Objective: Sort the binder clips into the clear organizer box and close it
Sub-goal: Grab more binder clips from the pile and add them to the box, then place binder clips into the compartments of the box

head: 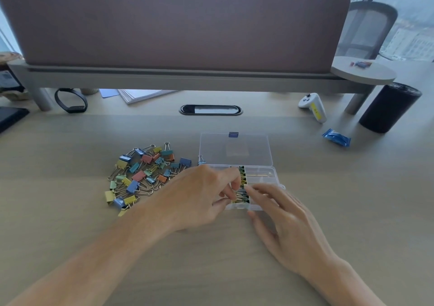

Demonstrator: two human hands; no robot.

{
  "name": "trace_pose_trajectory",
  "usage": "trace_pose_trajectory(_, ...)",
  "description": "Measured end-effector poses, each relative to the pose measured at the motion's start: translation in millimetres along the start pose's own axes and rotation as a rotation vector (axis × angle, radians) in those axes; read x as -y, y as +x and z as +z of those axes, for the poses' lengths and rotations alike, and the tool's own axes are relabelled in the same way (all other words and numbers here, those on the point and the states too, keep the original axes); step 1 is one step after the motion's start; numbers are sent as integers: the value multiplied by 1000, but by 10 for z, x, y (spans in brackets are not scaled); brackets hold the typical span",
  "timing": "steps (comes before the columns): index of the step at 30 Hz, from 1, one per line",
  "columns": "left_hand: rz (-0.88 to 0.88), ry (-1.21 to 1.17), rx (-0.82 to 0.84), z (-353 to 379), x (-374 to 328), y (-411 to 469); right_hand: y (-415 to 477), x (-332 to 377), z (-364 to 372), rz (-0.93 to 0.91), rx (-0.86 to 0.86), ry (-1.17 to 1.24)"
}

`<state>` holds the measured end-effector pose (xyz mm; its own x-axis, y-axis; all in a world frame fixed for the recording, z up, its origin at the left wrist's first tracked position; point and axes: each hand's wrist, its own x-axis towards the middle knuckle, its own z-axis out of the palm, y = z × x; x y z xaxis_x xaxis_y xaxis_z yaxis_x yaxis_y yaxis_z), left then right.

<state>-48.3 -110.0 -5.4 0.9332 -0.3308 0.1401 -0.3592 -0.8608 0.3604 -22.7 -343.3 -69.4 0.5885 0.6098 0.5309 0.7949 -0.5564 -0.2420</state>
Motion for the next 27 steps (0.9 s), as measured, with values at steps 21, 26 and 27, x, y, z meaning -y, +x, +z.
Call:
trace_pose_trajectory(21,90,94,-65,84,159,-75,-14,15,-51,-13,118,-95)
trace_pose_trajectory(26,57,189,39,139,228,11,0,12,-52,16,192,-100)
trace_pose_trajectory(27,54,190,46,146,231,15,7,12,-47,18,196,-98)
